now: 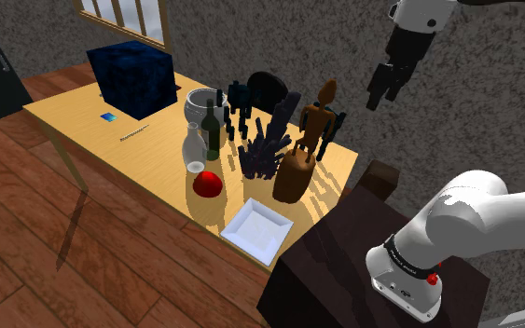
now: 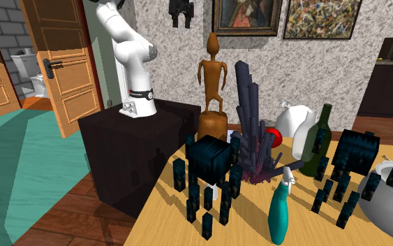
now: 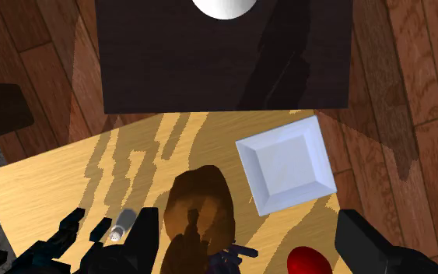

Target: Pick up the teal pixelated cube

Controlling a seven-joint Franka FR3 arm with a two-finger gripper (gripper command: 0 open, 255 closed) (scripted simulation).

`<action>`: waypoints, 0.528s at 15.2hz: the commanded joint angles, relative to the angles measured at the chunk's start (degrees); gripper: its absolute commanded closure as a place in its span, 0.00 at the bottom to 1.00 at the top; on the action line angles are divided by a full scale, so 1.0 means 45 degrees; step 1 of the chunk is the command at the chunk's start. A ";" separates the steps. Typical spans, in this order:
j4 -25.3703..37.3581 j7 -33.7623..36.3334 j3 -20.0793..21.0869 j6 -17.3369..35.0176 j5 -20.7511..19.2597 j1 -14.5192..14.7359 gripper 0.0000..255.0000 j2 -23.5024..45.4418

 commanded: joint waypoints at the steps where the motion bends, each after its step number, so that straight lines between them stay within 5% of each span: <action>1: 0.0000 0.0000 0.0000 0.0000 0.0000 0.0000 0.00 0.0000; 8: -0.1323 -0.0817 -0.1131 0.2914 -0.0842 -0.0544 0.00 0.1176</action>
